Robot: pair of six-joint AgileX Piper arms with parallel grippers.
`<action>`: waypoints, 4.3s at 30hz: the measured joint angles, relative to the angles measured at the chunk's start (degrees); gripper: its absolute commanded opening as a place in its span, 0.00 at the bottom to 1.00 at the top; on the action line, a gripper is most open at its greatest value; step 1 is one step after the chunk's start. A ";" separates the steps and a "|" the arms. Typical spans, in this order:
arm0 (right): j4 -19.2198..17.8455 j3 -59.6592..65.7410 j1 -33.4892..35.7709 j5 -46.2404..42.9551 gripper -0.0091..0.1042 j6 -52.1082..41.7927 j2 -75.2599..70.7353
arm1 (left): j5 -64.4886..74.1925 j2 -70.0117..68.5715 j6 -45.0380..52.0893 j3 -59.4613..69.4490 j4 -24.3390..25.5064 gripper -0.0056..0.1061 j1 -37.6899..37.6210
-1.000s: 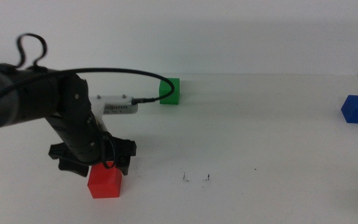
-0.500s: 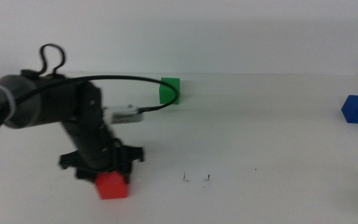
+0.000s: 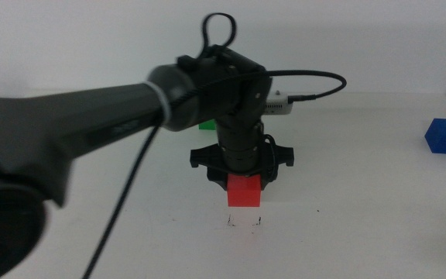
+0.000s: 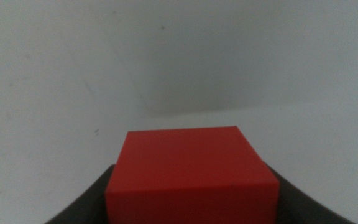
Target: Stack red cubes first, then green, then blue cubes in a specific spot.
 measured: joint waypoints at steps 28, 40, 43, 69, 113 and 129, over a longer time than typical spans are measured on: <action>0.00 0.00 0.00 0.00 0.90 0.00 0.00 | 0.60 8.82 -2.29 -3.73 -1.89 0.56 0.00; 0.00 0.00 0.00 0.00 0.90 0.00 0.00 | 8.50 2.84 2.13 -9.92 0.08 0.89 1.94; 0.00 0.00 0.00 0.00 0.90 0.00 0.00 | 8.62 -0.36 4.00 -13.79 4.07 0.89 3.77; 0.00 0.00 0.00 0.00 0.90 0.00 0.00 | -10.68 22.78 26.25 -32.07 -3.27 0.89 19.28; 0.00 0.00 0.00 0.00 0.90 0.00 0.00 | -18.48 -10.58 -5.66 8.96 15.64 0.03 3.75; 0.00 0.00 0.00 0.00 0.90 0.00 0.00 | -15.20 -12.03 -40.14 19.21 34.43 0.03 -10.95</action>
